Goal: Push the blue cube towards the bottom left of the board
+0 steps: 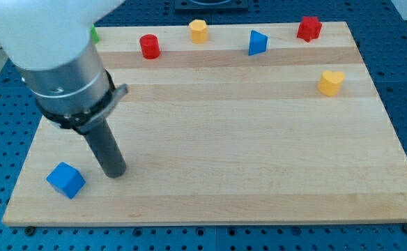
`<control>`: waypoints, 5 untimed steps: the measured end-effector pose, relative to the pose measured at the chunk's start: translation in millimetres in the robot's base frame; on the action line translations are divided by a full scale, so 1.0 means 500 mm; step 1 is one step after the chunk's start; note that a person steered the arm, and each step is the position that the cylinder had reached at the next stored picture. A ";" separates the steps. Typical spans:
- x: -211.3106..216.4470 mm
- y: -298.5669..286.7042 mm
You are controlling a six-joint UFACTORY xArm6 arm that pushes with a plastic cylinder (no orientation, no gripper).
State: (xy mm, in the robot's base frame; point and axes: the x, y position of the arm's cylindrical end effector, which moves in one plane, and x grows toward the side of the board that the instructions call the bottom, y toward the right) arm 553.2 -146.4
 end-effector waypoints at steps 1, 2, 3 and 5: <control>0.043 -0.006; 0.043 -0.046; 0.037 -0.076; 0.031 -0.107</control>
